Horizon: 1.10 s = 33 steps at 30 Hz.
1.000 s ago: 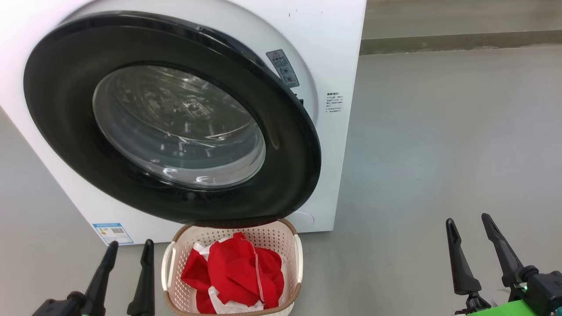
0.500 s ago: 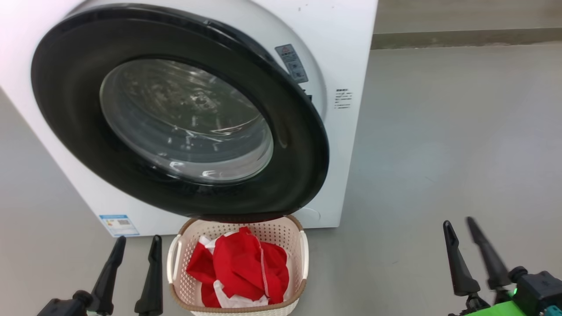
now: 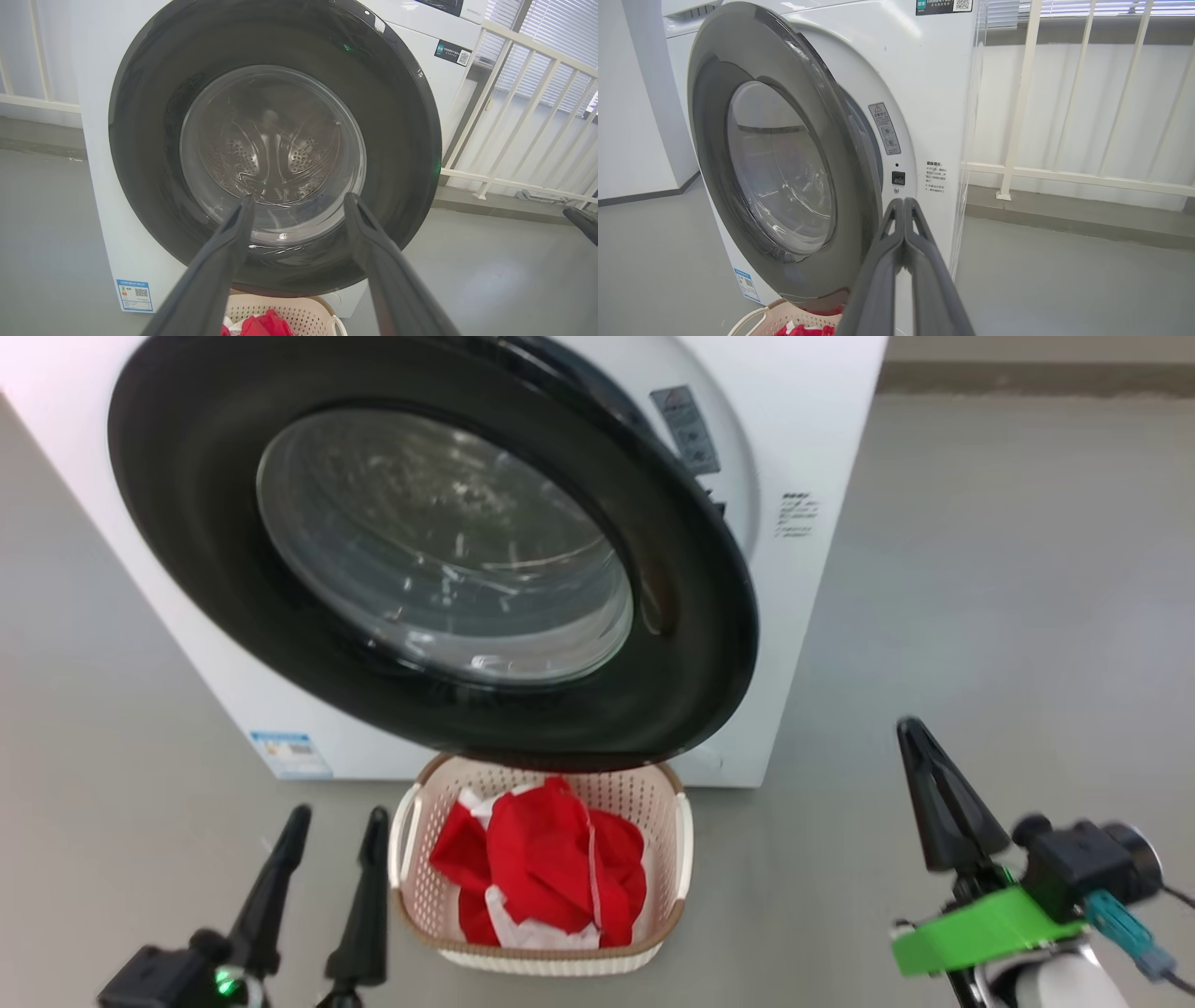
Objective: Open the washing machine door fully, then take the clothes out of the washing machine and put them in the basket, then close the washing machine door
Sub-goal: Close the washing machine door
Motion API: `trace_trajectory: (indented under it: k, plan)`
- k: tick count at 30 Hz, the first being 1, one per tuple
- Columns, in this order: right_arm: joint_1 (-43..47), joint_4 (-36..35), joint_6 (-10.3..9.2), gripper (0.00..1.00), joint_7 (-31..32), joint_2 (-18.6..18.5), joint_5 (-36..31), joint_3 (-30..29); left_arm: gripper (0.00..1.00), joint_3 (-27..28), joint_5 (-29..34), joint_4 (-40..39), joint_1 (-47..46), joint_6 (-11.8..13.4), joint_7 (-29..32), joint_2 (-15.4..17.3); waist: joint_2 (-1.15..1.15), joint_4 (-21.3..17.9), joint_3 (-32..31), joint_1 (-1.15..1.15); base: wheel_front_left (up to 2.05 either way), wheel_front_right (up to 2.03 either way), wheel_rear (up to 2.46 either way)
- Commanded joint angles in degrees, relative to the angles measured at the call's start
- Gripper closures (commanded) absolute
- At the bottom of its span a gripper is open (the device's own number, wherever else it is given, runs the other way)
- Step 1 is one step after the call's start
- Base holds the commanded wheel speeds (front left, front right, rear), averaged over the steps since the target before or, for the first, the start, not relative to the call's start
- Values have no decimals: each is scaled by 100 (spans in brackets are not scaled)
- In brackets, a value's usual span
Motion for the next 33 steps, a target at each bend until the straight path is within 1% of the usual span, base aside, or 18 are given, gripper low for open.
trace_trajectory:
  k: [1, 2, 9, 19, 33]
  plan:
    - [-387, -58, 35, 100, -36, -62, -102, 222, 0, 115, 79, -183, -385, -29, -2, 17, 0, 210, 274, 0, 0, 0, 0]
    - [-387, -58, 35, 100, -36, -62, -102, 222, 0, 115, 79, -183, -385, -29, -2, 17, 0, 210, 274, 0, 0, 0, 0]
    - [-1131, 242, 35, 100, -36, -139, -287, 519, 0, -29, 60, -120, -735, -145, -68, -144, 0, 413, 688, 0, 0, 0, 0]
    - [-2132, 730, 35, 100, -36, -356, -157, 1017, 0, -85, 107, 34, -1049, -258, -164, -228, 0, 619, 1130, 0, 0, 0, 0]
    - [-3217, 1267, 35, 100, -36, -515, -38, 1184, 0, -136, 153, 181, -1338, -416, -239, -329, 0, 756, 1668, 0, 0, 0, 0]
